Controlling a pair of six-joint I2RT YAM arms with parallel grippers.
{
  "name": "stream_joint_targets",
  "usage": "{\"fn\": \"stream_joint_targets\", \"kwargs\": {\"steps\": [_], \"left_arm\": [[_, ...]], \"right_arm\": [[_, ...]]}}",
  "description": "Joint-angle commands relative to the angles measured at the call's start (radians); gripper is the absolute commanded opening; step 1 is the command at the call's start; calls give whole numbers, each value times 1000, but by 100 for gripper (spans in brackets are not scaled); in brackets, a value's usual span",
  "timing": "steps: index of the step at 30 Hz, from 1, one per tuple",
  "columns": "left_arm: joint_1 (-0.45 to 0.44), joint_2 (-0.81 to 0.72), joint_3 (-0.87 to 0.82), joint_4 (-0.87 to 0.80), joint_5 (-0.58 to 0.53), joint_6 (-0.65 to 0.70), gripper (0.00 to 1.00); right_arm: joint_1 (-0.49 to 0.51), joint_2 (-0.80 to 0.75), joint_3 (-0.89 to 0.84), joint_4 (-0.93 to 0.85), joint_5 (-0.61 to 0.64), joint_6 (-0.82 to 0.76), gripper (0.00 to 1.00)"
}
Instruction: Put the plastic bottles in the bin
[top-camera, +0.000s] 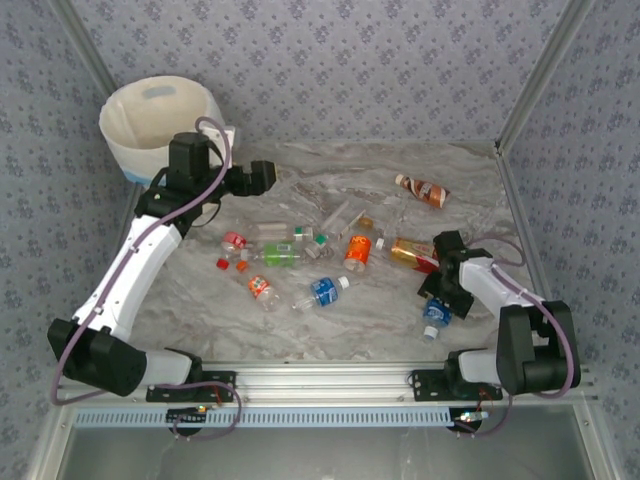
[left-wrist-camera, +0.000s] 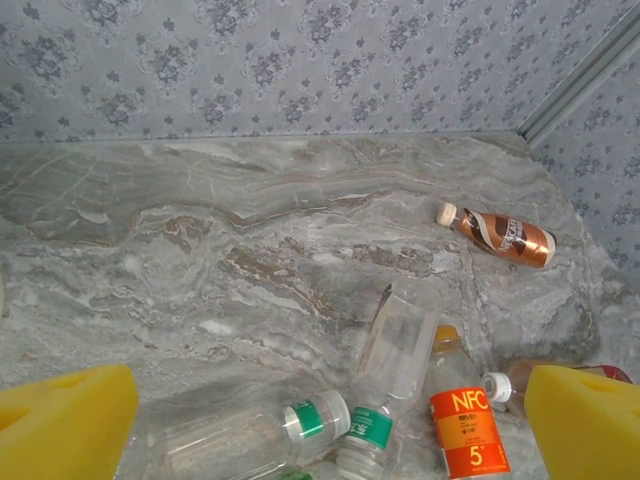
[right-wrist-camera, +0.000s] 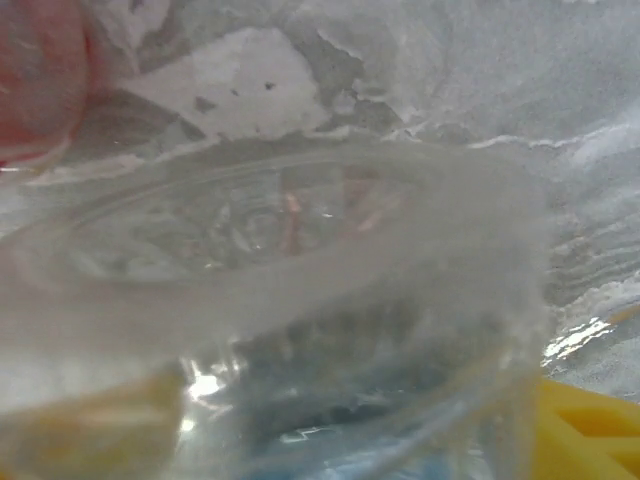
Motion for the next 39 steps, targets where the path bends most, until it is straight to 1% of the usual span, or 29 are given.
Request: {"fn": "stream_joint_targets", "kwargs": {"steps": [1,4,7,10,13,16,18,21,23,25,28,31,34,36,39], "left_arm": [[-5,18,-42,47,89,-61,100],[-5,29,-73,77,142,-111,100],[-7,45,-91,110,189,-150,99],[-19,56,-120,170,227,-190,99],[-42,62,-153,229,226,-207,99],[-68,76,-175,279,235,-240,100],[-89,100,-190,323,269,-283,99],[-130,147,-251,474,374,-387,99],[-164,179,-275,539,412,-424,99],[-209,199,-291,588,434,-411,100],[-283,193,-311,652,436,-344,99],[-340,184,-299,657,436,-267,100],[-354,190,-287,664,427,-246,100],[-353,204,-272,635,392,-230,99],[-350,226,-251,640,420,-213,100]], "right_arm": [[44,-69,7,-39,108,29,70],[84,-163,-10,-57,132,63,64],[125,-263,0,-97,163,103,63],[154,-354,19,-86,150,141,61],[199,-426,28,21,74,147,60],[246,-456,51,157,21,152,60],[261,-446,79,239,-17,170,60],[283,-404,124,356,-77,208,60],[300,-363,164,411,-105,224,60],[327,-310,205,459,-134,227,61],[364,-230,267,510,-164,222,61],[400,-168,330,529,-176,214,61],[419,-121,378,541,-199,212,61],[424,-95,395,563,-222,213,62],[425,-69,408,586,-244,222,62]]}}
